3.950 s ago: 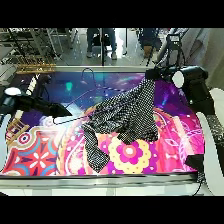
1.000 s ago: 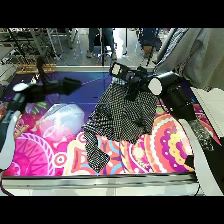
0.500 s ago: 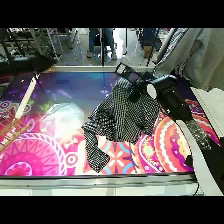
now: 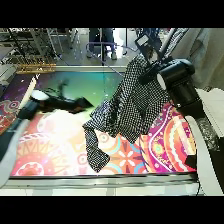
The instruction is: Fold the clothes and pants, and hang the long-sleeved shirts on hangers.
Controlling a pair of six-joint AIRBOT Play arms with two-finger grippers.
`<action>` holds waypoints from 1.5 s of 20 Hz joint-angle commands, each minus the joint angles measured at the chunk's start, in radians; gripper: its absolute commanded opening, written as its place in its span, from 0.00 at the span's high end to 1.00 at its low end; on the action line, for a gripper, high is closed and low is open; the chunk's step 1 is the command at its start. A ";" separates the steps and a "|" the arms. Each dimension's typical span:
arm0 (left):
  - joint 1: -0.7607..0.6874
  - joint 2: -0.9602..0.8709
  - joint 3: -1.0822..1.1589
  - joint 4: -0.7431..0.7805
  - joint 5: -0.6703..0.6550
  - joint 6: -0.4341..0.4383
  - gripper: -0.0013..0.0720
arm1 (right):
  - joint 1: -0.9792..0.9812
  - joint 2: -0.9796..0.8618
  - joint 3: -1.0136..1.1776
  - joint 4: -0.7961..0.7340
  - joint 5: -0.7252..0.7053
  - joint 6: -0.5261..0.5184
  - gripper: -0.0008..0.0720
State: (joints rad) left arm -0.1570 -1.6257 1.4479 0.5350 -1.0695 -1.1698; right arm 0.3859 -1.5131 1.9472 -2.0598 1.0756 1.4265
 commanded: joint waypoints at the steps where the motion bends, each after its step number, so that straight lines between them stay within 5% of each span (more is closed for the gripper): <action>1: -0.231 -0.001 -0.107 -0.076 0.315 0.138 0.01 | -0.001 0.001 0.056 -0.006 0.036 0.023 0.96; 5: -0.358 -0.003 -0.107 -0.076 0.562 0.136 0.06 | -0.002 0.015 0.058 -0.006 0.036 0.019 0.96; 6: -0.373 -0.003 -0.107 -0.076 0.621 0.117 0.26 | -0.002 0.017 0.058 -0.005 0.037 0.019 0.96; 7: -0.380 -0.003 -0.107 -0.076 0.680 0.101 0.60 | -0.002 0.017 0.058 -0.005 0.043 0.019 0.96; 8: -0.381 -0.002 -0.107 -0.077 0.730 0.077 0.74 | -0.002 0.017 0.058 -0.005 0.059 0.019 0.96; 9: -0.377 0.003 -0.107 -0.076 0.769 0.055 0.76 | -0.002 0.017 0.058 -0.005 0.077 0.019 0.96; 11: -0.351 0.030 -0.107 -0.072 0.778 0.051 0.96 | -0.002 0.017 0.058 -0.005 0.106 0.010 0.96; 20: -0.081 0.183 -0.106 -0.074 0.724 0.048 0.96 | -0.008 0.017 0.057 0.244 0.152 -0.062 0.96; 24: 0.163 0.158 -0.055 -0.117 0.477 0.004 0.96 | -0.052 0.012 0.054 0.478 0.166 -0.180 0.96; 30: 0.343 0.055 0.229 -0.188 0.112 0.032 0.96 | -0.053 0.007 -0.010 0.486 0.182 -0.457 0.96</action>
State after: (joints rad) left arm 0.1051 -1.5307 1.5532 0.3729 -0.7692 -1.1408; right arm 0.3374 -1.5036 1.9587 -1.5913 1.2461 1.1145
